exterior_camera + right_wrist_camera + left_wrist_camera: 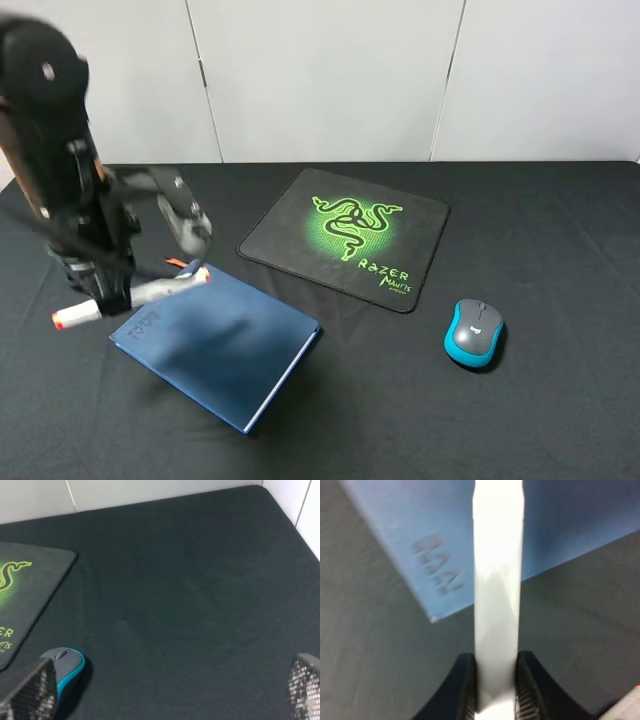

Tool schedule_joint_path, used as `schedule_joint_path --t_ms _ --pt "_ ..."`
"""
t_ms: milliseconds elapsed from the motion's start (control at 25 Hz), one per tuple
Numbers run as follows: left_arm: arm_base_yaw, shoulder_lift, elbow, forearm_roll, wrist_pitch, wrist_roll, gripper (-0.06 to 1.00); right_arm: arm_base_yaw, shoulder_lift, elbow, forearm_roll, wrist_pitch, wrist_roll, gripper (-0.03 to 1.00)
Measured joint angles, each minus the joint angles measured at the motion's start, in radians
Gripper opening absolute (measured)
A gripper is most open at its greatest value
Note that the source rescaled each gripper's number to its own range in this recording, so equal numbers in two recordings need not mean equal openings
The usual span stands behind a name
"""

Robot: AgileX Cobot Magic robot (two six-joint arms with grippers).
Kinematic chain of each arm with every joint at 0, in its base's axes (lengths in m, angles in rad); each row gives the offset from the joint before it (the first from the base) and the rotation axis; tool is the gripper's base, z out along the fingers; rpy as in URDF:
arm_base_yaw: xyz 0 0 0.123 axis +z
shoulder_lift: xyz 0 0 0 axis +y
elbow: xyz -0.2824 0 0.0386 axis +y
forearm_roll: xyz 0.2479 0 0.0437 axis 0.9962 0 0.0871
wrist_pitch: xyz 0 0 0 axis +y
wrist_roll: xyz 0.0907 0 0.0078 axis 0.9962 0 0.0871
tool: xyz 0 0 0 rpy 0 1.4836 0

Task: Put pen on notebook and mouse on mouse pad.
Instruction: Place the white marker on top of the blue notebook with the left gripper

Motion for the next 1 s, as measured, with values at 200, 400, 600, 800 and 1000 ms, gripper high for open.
schedule_joint_path --t_ms 200,400,600,800,1000 --pt "-0.004 0.005 0.084 -0.001 -0.155 0.042 0.00 0.000 0.000 0.000 0.000 0.000 0.000 1.00" --pt "-0.030 0.074 0.089 -0.003 -0.242 0.141 0.00 0.000 0.000 0.000 0.000 0.000 0.000 1.00" --pt "-0.087 0.135 0.091 -0.003 -0.278 0.212 0.00 0.000 0.000 0.000 0.000 0.000 0.000 1.00" --pt "-0.094 0.146 0.091 -0.004 -0.348 0.242 0.00 0.000 0.000 0.000 0.000 0.000 0.000 1.00" --pt "-0.094 0.166 0.091 -0.004 -0.394 0.302 0.00 0.000 0.000 0.000 0.000 -0.001 0.000 1.00"
